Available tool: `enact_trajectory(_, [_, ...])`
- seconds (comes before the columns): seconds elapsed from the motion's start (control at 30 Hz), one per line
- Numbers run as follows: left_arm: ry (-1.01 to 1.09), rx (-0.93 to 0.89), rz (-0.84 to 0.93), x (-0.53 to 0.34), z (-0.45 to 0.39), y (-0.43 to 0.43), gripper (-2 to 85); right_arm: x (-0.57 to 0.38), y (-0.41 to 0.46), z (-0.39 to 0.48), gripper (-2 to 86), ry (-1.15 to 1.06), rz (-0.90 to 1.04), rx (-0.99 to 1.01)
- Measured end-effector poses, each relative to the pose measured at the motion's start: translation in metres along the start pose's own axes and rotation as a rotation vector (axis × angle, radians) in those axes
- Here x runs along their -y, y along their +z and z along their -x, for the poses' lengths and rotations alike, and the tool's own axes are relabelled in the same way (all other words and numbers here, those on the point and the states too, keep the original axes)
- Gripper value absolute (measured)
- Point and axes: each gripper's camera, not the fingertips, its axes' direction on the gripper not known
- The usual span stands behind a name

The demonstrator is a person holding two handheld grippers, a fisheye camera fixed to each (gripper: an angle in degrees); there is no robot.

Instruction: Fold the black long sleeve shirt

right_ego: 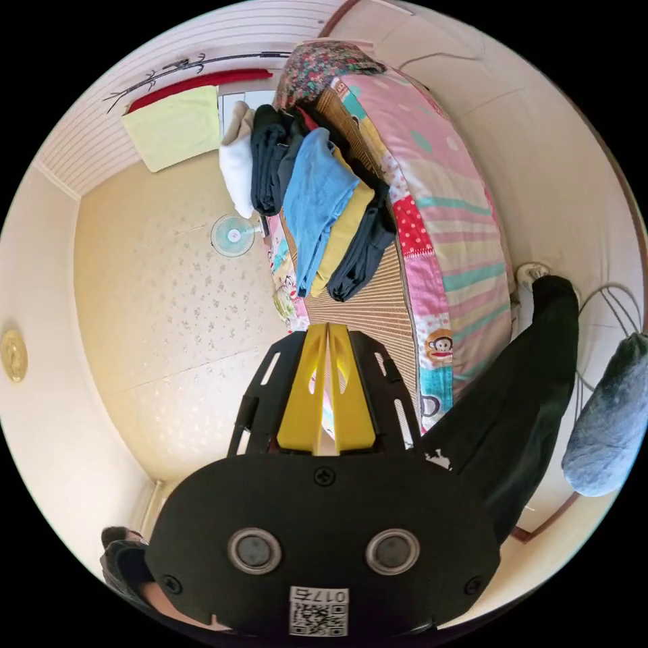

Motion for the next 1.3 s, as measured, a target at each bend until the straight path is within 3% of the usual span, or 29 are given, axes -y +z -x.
enact_trajectory(0.13, [-0.069, -0.133, -0.053, -0.025, 0.038, 0.02, 4.0, -0.021, -0.012, -0.003, 0.3, -0.067, 0.012, -0.047])
enact_trajectory(0.27, [-0.079, -0.447, -0.116, -0.053, 0.084, 0.023, 2.3, -0.04, -0.007, -0.04, 0.3, -0.018, 0.029, 0.025])
enact_trajectory(0.43, [0.162, -0.6, -0.281, -0.092, 0.081, -0.03, 1.4, -0.046, 0.009, -0.069, 0.3, -0.006, 0.035, 0.103])
enact_trajectory(0.5, [0.275, -0.752, -0.389, -0.115, 0.076, -0.057, 1.1, -0.043, 0.026, -0.07, 0.4, -0.04, 0.09, 0.075])
enact_trajectory(0.63, [0.547, -0.976, -0.56, -0.15, 0.055, -0.098, 1.0, -0.042, 0.091, -0.063, 0.5, -0.16, 0.302, 0.119])
enact_trajectory(0.8, [0.973, -1.476, -0.73, -0.189, 0.014, -0.12, 1.0, -0.072, 0.178, -0.028, 0.9, -0.396, 0.634, 0.183])
enact_trajectory(0.93, [1.219, -1.828, -0.707, -0.204, -0.036, -0.113, 0.8, -0.144, 0.23, 0.023, 2.4, -0.683, 0.914, 0.32])
enact_trajectory(1.07, [1.254, -2.185, -0.591, -0.214, -0.105, -0.076, 0.5, -0.224, 0.231, 0.069, 6.1, -0.905, 1.081, 0.739])
enact_trajectory(1.17, [1.227, -2.372, -0.435, -0.23, -0.159, -0.039, 0.4, -0.278, 0.226, 0.089, 9.2, -1.047, 1.156, 0.801])
enact_trajectory(1.3, [1.266, -2.47, -0.225, -0.27, -0.221, -0.004, 0.4, -0.349, 0.219, 0.096, 11.4, -1.287, 1.29, 0.755])
